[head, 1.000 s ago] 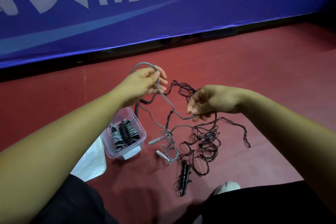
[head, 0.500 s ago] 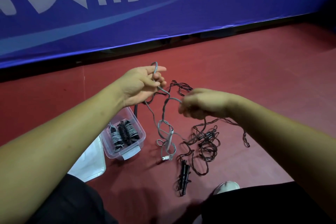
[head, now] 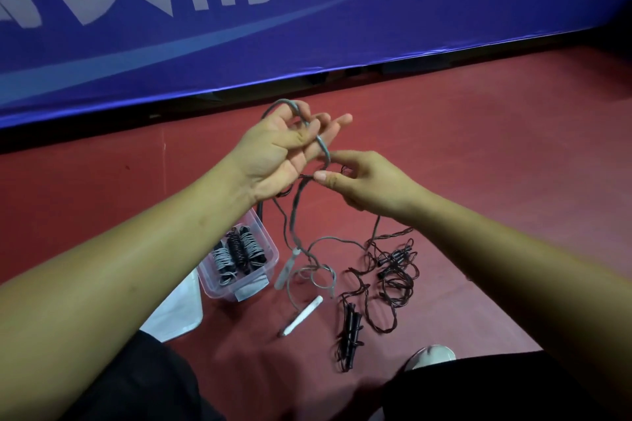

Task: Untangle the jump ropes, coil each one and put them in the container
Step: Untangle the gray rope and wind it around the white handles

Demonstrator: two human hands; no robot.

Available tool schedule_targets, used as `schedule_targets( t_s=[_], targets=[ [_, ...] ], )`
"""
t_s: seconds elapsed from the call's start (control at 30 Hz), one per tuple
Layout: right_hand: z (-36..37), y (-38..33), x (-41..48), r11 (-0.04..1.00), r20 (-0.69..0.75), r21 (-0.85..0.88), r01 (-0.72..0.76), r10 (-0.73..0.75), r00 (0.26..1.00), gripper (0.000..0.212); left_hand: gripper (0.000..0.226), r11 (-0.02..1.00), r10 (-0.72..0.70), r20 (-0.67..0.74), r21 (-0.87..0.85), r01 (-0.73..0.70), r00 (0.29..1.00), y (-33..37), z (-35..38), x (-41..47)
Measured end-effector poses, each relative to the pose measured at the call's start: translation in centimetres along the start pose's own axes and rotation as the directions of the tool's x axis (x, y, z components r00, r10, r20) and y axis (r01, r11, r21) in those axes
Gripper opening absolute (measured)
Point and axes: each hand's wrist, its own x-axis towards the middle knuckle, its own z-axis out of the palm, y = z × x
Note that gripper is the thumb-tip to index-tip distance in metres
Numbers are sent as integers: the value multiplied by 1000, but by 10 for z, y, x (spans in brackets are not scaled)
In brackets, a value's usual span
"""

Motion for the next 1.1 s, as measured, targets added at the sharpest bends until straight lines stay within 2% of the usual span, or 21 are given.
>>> schedule_targets(
  t_s=[0.1, 0.13, 0.17, 0.2, 0.23, 0.3, 0.37, 0.4, 0.47, 0.5, 0.57, 0.63, 0.7, 0.77, 0.8, 0.87, 0.93, 0.97, 1.0, 1.1],
  targets=[
    [10, -2, -1, 1000, 73, 23, 2, -4, 997, 37, 11, 999, 18, 0, 33, -18, 1000, -1, 7, 1],
    [11, -4, 0, 998, 66, 58, -10, 6, 998, 39, 11, 988, 31, -30, 154, -26, 999, 0, 3, 2],
    [10, -5, 0, 995, 45, 95, -24, 20, 999, 39, 20, 937, 29, -40, 350, -13, 999, 0, -1, 1],
    [7, -5, 0, 992, 20, 118, -34, 32, 999, 39, 28, 845, -7, -23, 535, 18, 1000, 0, -7, -1],
    [4, -5, 0, 991, -3, 125, -39, 40, 999, 38, 33, 755, -81, 10, 653, 55, 997, -1, -12, -4],
    [-1, -4, -1, 993, -17, 111, -37, 39, 999, 38, 30, 682, -205, 41, 722, 113, 978, -5, -16, -9],
    [-5, -3, -3, 993, -2, 105, -53, 54, 999, 34, 25, 642, -136, 47, 765, 52, 990, -5, -15, -10],
    [-5, -3, -4, 991, 18, 110, -73, 71, 997, 32, 21, 637, -77, 63, 771, 1, 995, -5, -13, -9],
    [-5, -3, -4, 988, 45, 91, -121, 118, 992, 31, 20, 736, -15, 47, 677, -21, 999, -5, -10, -6],
    [-5, -2, -3, 989, 18, 41, -139, 139, 990, 32, 22, 782, -2, 29, 623, -17, 1000, -5, -7, -5],
    [-6, -1, -1, 987, -91, -58, -147, 142, 986, 32, 22, 799, 18, -8, 601, -9, 1000, -4, -4, -4],
    [-5, -2, -1, 994, -126, -67, -90, 81, 989, 26, 21, 836, 24, -23, 548, -7, 999, -2, -2, -3],
    [-2, -2, -3, 992, -67, -122, -29, 21, 997, 23, 22, 909, 54, -76, 417, -17, 996, 1, 1, -2],
    [4, -1, -5, 987, -5, -160, -12, 12, 1000, 32, 22, 953, 92, -134, 299, -48, 987, 6, 2, 2],
    [4, -1, -4, 988, 1, -152, -11, 11, 1000, 34, 27, 959, 94, -138, 278, -53, 986, 7, -1, 4],
    [0, -2, -3, 992, -27, -124, 2, -5, 1000, 35, 69, 928, 18, -96, 373, 19, 995, 6, -8, 3],
    [-5, -6, -3, 996, -55, -81, 22, -26, 998, 36, 109, 777, -136, -27, 617, 124, 990, -2, -15, -2],
    [-7, -8, -3, 998, -56, -56, 28, -31, 998, 37, 120, 720, -195, 13, 681, 134, 981, -8, -17, -5],
    [-7, -10, -4, 1000, -58, -8, 21, -21, 998, 39, 126, 710, -232, 55, 692, 131, 971, -13, -16, -6],
    [-6, -11, 1, 955, -114, 285, -81, 118, 986, 32, 137, 838, -311, 146, 509, 198, 939, -17, -8, -5]
  ],
)
